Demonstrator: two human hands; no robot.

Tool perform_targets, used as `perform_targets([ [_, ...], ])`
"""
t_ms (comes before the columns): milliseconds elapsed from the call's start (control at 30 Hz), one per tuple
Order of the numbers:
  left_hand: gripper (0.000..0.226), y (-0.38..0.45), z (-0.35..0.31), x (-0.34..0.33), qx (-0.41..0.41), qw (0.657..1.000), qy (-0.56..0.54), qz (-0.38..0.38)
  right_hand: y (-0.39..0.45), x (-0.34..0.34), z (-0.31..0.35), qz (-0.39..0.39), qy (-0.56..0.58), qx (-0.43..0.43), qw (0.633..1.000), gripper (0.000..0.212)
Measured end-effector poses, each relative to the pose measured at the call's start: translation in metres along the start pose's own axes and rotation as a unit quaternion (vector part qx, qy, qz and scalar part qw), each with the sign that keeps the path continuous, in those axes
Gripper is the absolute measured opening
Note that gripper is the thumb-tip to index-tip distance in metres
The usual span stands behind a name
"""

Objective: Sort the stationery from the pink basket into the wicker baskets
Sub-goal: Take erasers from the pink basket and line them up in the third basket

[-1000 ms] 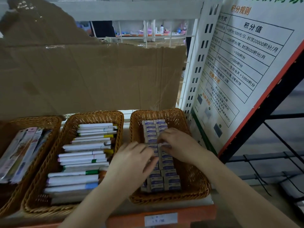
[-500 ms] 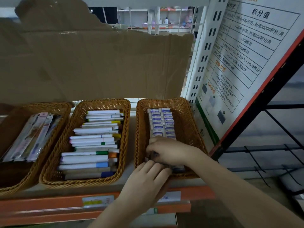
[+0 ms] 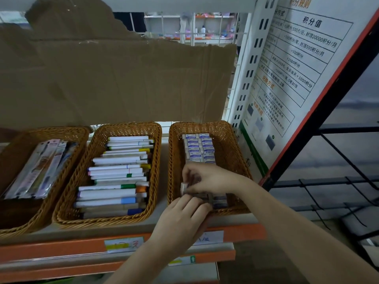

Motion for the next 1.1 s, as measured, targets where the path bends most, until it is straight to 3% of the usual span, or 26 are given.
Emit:
perform_targets([
  [200,0.021,-0.001,0.0,-0.001,0.004,1.0,-0.001,0.003,-0.01,0.017,-0.024,-0.09,0.088,-0.074,0.989,0.017],
  [333,0.021,-0.002,0.0,-0.004,0.01,1.0,0.0,-0.004,-0.008,0.03,-0.043,-0.16,0.079,-0.146,0.973,0.022],
  [567,0.02,-0.002,0.0,-0.005,0.012,1.0,0.003,-0.005,0.012,0.041,-0.049,-0.225,-0.137,-0.141,0.954,0.019],
  [733,0.019,-0.001,0.001,-0.004,0.009,1.0,0.007,-0.016,0.017,0.043,-0.053,-0.223,-0.235,-0.134,0.937,0.009],
  [1100,0.019,-0.001,0.0,-0.006,0.005,1.0,0.011,-0.009,0.02,0.037,-0.055,-0.222,-0.287,-0.135,0.922,0.015],
])
Point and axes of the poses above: each hand's wrist, its own y-axis towards the middle knuckle, its own x-axis out of the back of the hand, z = x × y, the point moved 1 cm from there along y, towards the middle knuckle, and after that the axes turned 6 degrees about -y, right-handed, at the moved point
